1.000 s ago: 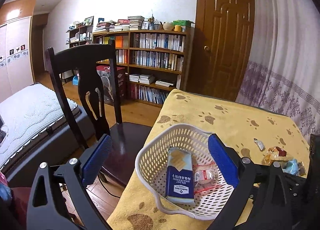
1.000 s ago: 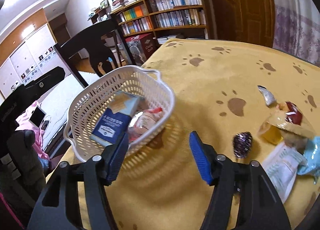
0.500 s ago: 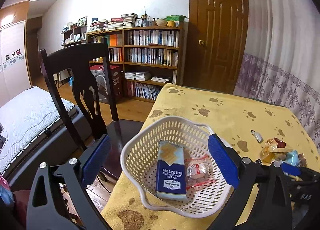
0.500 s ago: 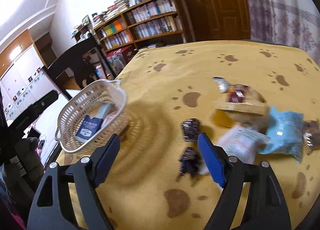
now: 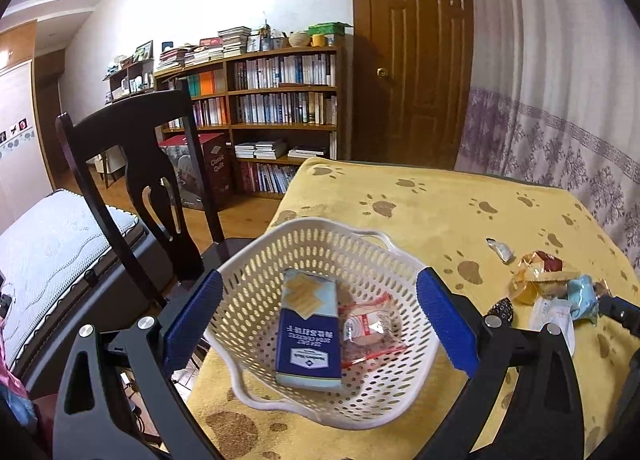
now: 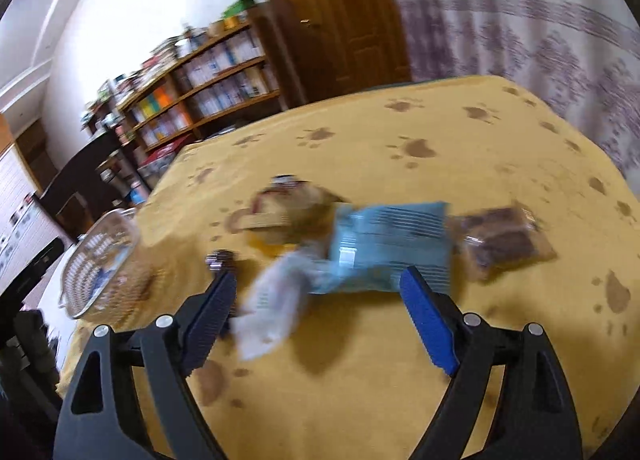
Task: Organize snacks
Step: 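Move the right tool back and grasp the light-blue snack bag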
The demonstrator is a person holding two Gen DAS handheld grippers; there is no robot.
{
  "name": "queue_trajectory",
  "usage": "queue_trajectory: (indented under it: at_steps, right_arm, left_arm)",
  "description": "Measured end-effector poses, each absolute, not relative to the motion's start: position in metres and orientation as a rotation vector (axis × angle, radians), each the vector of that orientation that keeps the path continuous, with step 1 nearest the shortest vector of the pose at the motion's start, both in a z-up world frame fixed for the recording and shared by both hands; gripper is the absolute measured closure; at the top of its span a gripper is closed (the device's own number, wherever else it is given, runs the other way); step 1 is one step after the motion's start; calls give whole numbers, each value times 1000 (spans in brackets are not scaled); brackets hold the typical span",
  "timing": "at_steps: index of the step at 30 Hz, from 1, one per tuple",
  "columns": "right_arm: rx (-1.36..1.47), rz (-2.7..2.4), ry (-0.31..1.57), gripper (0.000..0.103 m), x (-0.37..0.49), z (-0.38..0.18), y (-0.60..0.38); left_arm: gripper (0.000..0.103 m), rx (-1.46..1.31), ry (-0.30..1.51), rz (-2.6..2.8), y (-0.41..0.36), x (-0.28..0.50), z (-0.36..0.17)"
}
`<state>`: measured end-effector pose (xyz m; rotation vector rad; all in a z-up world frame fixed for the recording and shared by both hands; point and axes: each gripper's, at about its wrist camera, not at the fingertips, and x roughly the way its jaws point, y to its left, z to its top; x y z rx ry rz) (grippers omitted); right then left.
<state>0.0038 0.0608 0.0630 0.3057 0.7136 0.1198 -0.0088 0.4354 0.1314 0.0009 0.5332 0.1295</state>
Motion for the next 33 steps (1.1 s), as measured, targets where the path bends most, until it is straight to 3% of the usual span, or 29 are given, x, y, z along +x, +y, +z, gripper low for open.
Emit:
queue_trajectory:
  at_steps: [23, 29, 33]
  right_arm:
    - [433, 16, 868, 7, 75, 11, 29]
    - [312, -5, 879, 7, 84, 10, 41]
    - [243, -17, 870, 19, 77, 11, 45]
  left_arm:
    - [4, 77, 564, 82, 404, -4, 119]
    - [4, 79, 573, 80, 402, -2, 115]
    - [4, 85, 579, 77, 399, -2, 114]
